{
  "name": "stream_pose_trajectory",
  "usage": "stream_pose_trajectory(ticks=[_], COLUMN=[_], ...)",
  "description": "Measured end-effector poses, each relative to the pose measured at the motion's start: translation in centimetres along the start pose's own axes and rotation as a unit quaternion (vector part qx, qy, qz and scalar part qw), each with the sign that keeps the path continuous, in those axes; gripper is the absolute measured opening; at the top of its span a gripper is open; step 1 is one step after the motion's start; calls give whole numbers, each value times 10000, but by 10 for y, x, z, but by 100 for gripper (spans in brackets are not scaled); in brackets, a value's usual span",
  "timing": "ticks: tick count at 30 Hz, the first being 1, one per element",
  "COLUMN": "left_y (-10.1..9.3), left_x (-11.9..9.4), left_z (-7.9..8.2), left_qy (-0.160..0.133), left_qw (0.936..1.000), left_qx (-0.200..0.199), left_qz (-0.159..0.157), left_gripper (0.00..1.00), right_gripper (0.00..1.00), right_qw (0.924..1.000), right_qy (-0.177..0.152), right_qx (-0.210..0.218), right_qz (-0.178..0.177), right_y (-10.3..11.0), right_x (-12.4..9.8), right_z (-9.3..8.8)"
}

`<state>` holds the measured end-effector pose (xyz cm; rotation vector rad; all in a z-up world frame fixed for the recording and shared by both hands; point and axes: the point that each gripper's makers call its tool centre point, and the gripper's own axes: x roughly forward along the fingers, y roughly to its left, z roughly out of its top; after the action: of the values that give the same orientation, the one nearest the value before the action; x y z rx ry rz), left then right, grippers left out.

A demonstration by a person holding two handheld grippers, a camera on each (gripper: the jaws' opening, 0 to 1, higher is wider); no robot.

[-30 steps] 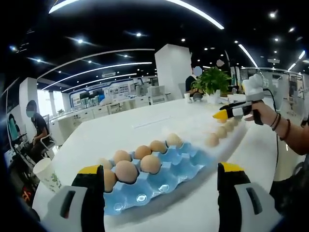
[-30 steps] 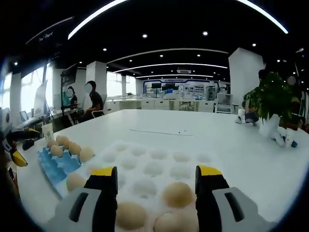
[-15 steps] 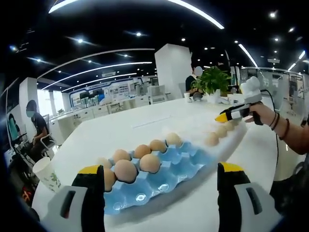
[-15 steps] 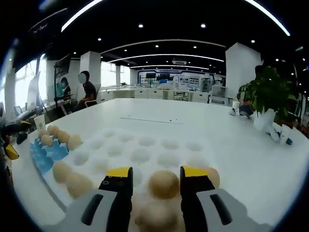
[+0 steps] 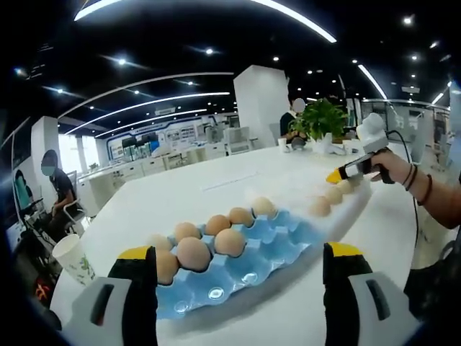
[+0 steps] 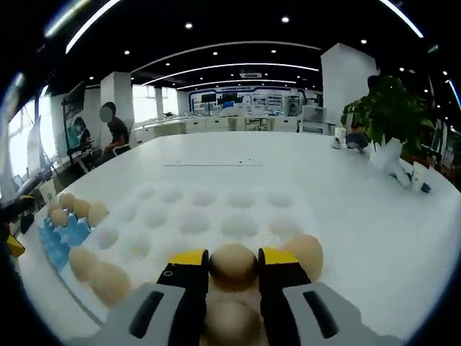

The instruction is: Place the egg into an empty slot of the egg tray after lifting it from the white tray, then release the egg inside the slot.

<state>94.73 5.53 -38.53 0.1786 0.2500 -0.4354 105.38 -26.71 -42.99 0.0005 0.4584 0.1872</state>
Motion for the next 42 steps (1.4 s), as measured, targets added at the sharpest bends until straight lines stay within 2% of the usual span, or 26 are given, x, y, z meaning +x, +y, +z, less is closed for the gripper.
stream_pose_trajectory(ticks=[6, 10, 13, 24, 42], left_y=[2, 3, 4, -1, -4], left_x=[-3, -4, -4, -1, -2], left_z=[0, 0, 0, 4, 5], left_qy=[11, 6, -4, -42, -68], left_qw=[10000, 10000, 10000, 10000, 9999], left_qx=[11, 22, 22, 37, 63], left_qz=[30, 37, 44, -41, -101], left_gripper=[98, 98, 98, 97, 97], right_gripper=[27, 27, 27, 27, 27], right_qw=[9998, 9995, 9993, 9990, 9983], right_qy=[-19, -154, -299, -422, -527], right_qx=[179, 288, 237, 138, -15], right_qz=[-18, 0, -21, -44, 244], right_y=[-1, -3, -3, 0, 32], right_x=[-1, -5, -9, -16, -24], right_z=[1, 5, 12, 23, 39])
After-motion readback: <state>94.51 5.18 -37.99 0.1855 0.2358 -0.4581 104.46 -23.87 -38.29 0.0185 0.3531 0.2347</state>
